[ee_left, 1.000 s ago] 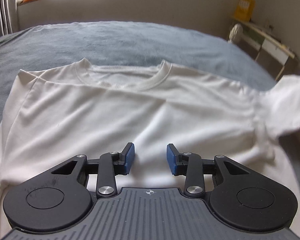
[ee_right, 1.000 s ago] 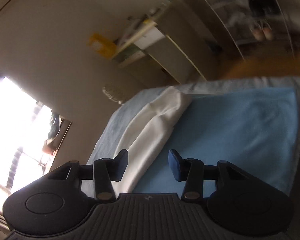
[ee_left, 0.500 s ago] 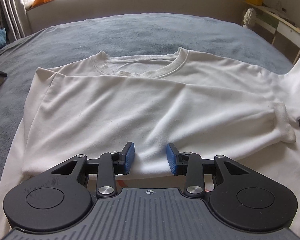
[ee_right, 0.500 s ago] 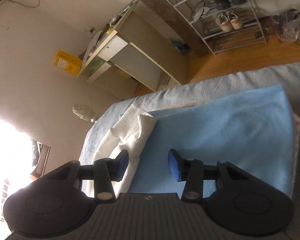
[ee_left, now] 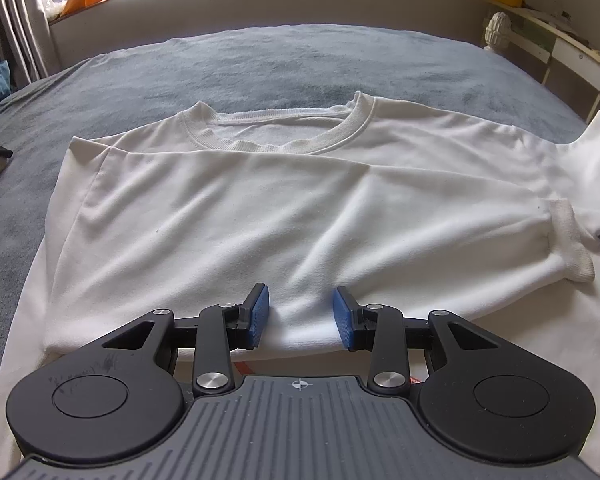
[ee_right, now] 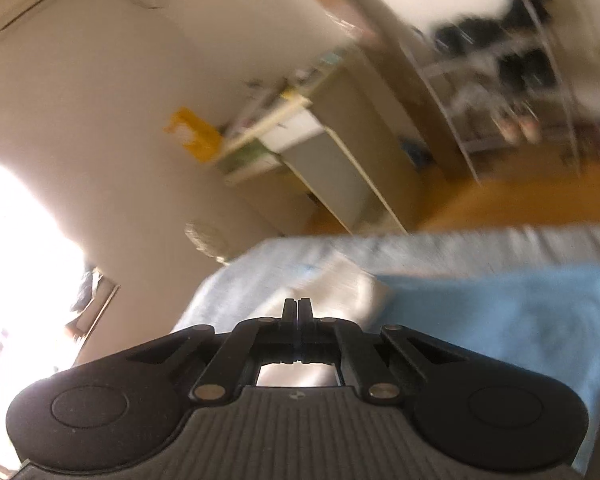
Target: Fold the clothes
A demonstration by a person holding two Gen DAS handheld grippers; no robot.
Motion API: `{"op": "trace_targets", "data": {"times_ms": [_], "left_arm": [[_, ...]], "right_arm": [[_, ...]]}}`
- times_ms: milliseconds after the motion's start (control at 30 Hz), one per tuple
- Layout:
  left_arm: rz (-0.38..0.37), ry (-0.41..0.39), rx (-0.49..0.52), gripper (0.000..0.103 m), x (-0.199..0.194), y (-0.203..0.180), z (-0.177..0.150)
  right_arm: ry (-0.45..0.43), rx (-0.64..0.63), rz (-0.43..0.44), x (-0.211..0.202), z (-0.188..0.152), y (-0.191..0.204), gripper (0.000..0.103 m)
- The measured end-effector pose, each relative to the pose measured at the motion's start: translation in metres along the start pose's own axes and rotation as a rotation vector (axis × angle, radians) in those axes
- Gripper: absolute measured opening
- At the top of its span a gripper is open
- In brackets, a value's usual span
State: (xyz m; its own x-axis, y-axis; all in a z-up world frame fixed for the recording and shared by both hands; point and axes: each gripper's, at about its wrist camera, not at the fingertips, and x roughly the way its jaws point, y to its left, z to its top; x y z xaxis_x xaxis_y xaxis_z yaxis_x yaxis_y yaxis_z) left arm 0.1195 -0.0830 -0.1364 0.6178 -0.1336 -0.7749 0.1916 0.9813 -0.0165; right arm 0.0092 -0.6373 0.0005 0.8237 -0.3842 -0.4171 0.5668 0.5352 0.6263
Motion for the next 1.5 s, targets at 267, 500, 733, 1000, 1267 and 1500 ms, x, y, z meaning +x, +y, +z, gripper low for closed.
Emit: {"op": "trace_targets", "data": {"times_ms": [267,500,733,1000,1267,1500], "left_arm": [[-0.005,-0.002,-0.006,0.035,0.000,0.001,0.000],[-0.014,0.001,-0.024,0.035,-0.002,0.005,-0.001],[-0.027,0.001,-0.040,0.035,-0.002,0.010,-0.002],[-0.019,0.001,-0.036,0.035,-0.001,0.009,-0.002],[-0.015,-0.002,-0.027,0.035,-0.001,0.008,-0.003],[-0.021,-0.004,-0.029,0.035,0.000,0.009,-0.003]], "right_arm": [[-0.007,-0.228,0.178,-0.023,-0.015,0.080,0.000],[0.014,-0.224,0.253,-0.029,-0.030,0.101,0.000],[-0.014,-0.114,0.234,-0.040,-0.009,0.055,0.000],[0.141,0.178,0.046,-0.009,-0.005,-0.003,0.046],[0.183,0.333,-0.085,0.038,-0.011,-0.039,0.041],[0.102,0.237,-0.015,0.039,-0.005,-0.034,0.010]]}}
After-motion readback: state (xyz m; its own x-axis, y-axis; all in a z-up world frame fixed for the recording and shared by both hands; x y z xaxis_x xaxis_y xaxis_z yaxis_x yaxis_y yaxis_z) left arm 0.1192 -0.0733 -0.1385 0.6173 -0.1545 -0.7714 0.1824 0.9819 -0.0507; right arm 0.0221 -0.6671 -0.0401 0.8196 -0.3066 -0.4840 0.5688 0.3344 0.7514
